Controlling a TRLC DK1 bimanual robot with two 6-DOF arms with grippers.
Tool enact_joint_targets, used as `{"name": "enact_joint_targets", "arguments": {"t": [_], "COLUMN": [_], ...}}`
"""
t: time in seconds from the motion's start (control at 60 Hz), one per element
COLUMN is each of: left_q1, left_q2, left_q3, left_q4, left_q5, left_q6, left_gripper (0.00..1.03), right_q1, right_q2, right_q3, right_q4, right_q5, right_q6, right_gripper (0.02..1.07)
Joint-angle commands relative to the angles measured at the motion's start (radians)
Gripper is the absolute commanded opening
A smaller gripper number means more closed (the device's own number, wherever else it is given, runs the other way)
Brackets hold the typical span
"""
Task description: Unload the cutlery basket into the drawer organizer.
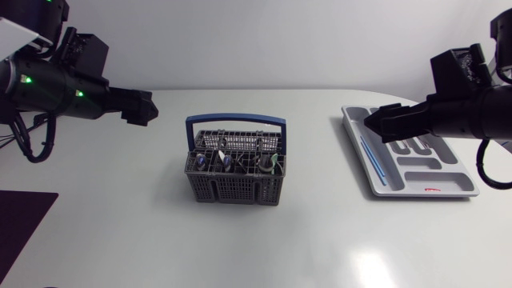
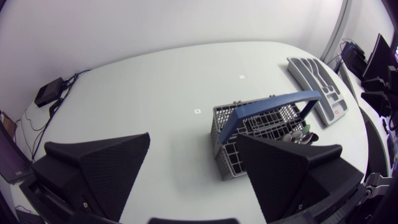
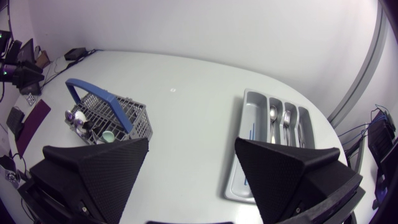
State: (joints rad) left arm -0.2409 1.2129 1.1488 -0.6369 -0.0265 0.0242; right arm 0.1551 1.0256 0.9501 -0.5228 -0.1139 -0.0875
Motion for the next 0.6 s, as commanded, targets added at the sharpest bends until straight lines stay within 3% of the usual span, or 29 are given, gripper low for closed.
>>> {"name": "enact_joint_targets", "arguments": {"t": [0.0,0.3,0.583], "left_q1": [-0.020,-0.052,-0.063], "left_q2": [0.036,0.132,0.165], "left_q3": [0.051,0.094,0.097], "left_q4": [-0.018,-0.101,-0.103], "left_q5": [0.008,0.089,0.129], "left_q6": [0.025,0.026,0.023], "left_gripper": [0.98,0.96,0.96], "right_q1": [-0.006,0.020,0.046], "right_q2": [0.048,0.151,0.169], "right_q3": [0.038,0.061,0.041], "right_q4": [-0.037,-0.115,-0.123], "right_q5": [-0.018,-0.096,-0.101], "right_q6": [-0.040,-0.035,-0.021], "right_gripper": [1.02,1.02,1.02]}}
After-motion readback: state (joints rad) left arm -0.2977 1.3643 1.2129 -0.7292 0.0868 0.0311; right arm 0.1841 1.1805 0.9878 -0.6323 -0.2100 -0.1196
